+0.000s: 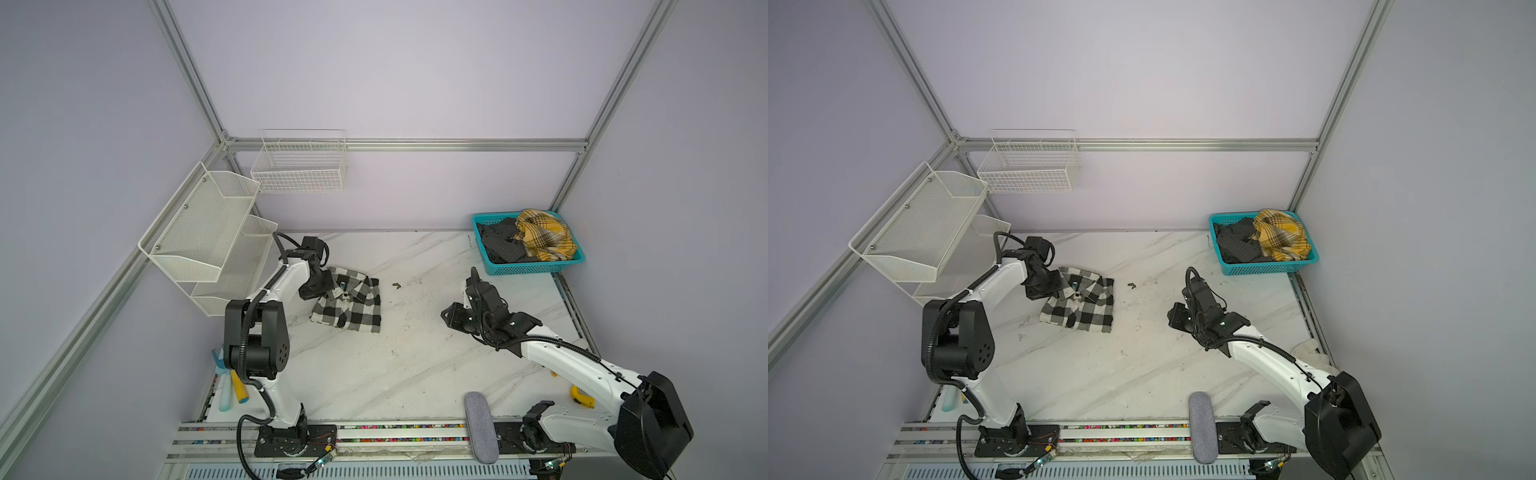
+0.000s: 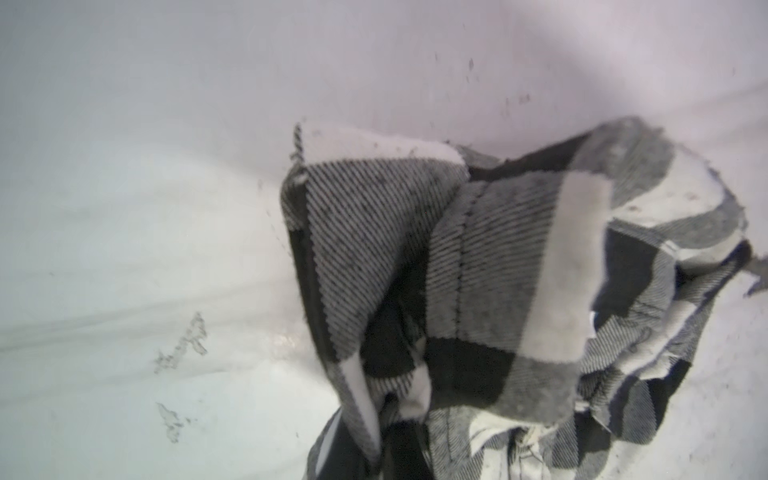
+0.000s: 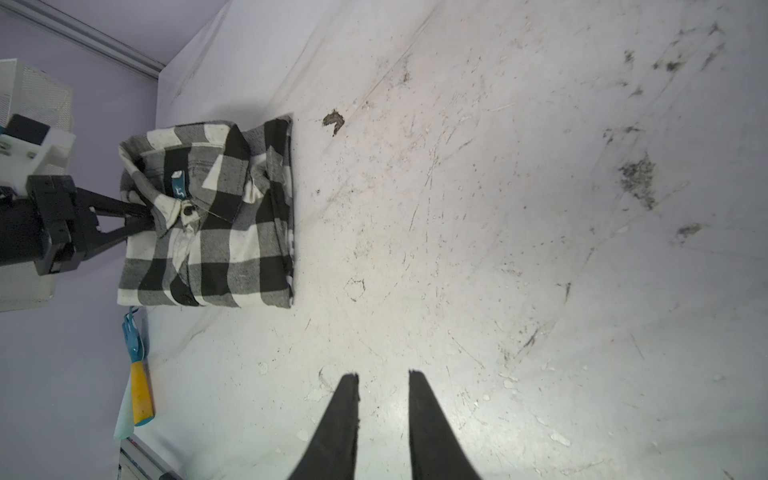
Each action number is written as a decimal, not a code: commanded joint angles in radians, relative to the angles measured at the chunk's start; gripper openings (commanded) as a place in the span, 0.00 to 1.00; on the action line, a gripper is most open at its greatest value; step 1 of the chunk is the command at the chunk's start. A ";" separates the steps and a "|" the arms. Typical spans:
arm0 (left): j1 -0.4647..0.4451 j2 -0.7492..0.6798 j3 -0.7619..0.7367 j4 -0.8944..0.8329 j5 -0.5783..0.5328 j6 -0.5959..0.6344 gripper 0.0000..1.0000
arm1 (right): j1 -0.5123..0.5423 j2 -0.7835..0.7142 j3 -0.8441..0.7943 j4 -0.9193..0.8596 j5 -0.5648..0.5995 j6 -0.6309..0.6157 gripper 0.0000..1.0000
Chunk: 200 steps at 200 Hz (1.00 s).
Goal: Fold and stack the long sleeve shirts
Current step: 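Drag the bundle toward the wire rack with the left gripper while the right withdraws, then set the checked bundle down beside the wire rack with the left gripper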
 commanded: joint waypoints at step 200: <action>0.177 0.497 0.900 -0.078 -0.145 0.218 0.64 | -0.008 0.208 0.032 0.079 -0.037 -0.046 0.22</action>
